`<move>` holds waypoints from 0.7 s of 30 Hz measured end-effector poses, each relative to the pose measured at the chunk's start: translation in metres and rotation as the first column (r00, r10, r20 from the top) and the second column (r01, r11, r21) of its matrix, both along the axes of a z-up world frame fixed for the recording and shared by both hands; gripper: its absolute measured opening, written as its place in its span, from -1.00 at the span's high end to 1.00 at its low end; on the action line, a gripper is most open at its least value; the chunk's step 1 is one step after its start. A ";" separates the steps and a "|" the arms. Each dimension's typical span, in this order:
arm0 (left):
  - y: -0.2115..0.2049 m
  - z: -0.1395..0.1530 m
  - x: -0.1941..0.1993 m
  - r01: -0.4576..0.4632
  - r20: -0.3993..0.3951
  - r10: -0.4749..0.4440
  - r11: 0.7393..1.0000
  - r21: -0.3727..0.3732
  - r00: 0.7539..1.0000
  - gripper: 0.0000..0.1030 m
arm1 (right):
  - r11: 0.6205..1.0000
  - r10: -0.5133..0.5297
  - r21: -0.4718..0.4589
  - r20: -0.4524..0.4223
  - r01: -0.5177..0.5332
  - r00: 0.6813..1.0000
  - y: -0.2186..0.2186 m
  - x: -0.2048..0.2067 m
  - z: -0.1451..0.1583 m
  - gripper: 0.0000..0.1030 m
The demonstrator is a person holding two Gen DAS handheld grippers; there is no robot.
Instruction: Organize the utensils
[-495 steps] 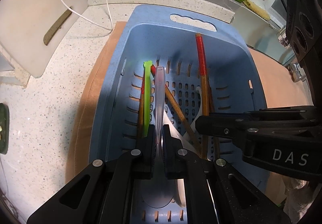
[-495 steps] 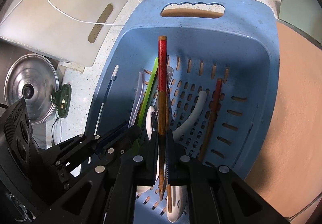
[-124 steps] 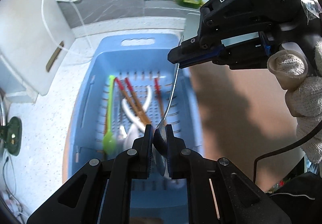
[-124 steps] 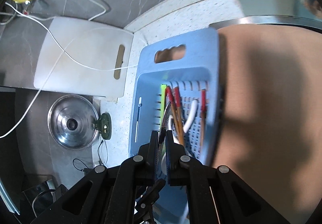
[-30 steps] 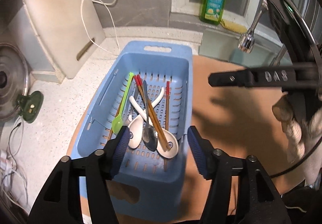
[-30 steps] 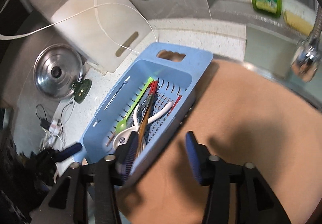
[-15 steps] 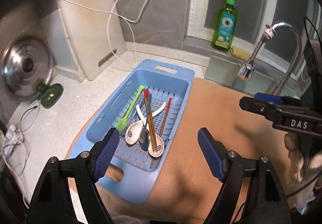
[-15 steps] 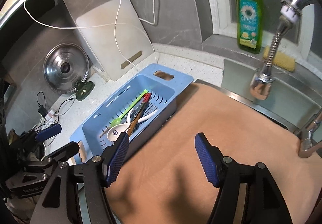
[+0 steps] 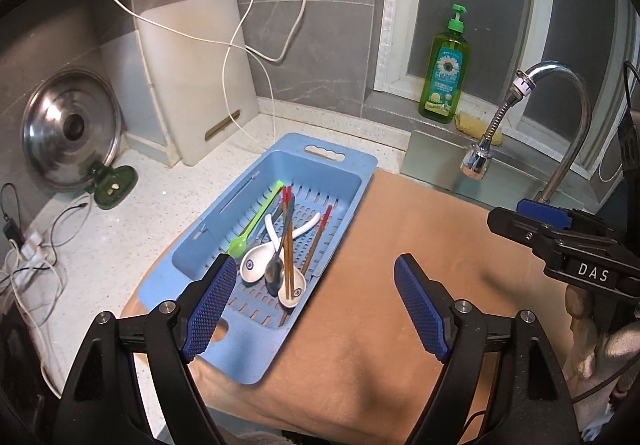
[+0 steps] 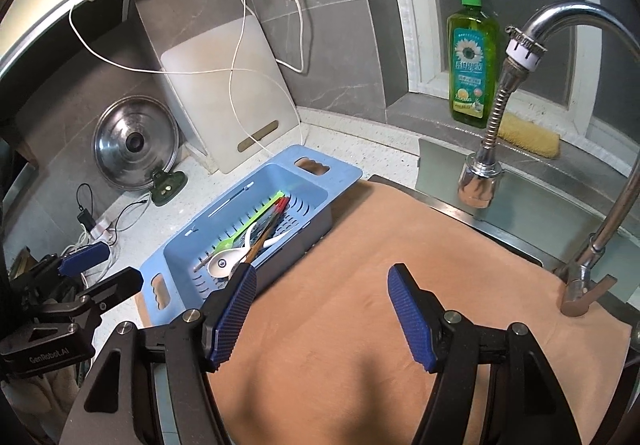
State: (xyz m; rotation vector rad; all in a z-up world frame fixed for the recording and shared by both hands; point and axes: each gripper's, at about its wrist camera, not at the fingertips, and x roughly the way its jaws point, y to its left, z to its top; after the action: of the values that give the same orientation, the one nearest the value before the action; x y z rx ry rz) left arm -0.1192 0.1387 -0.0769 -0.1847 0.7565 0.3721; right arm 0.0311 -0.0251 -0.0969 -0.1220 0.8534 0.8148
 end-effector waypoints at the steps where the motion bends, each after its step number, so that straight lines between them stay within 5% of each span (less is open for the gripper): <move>1: -0.002 0.001 0.000 0.002 -0.001 -0.002 1.000 0.005 1.000 -0.58 | 1.000 -0.001 0.001 0.000 0.001 1.000 -0.001 0.000 0.000 -0.26; 21: -0.007 0.009 -0.001 -0.017 0.006 0.016 1.000 0.019 1.000 -0.58 | 1.000 -0.023 0.005 0.023 0.023 0.999 -0.009 0.001 0.004 -0.26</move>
State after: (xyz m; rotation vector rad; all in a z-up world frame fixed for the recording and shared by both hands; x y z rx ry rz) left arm -0.1205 0.1313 -0.0676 -0.1738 0.7456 0.3943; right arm 0.0322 -0.0337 -0.0926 -0.1169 0.8294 0.7928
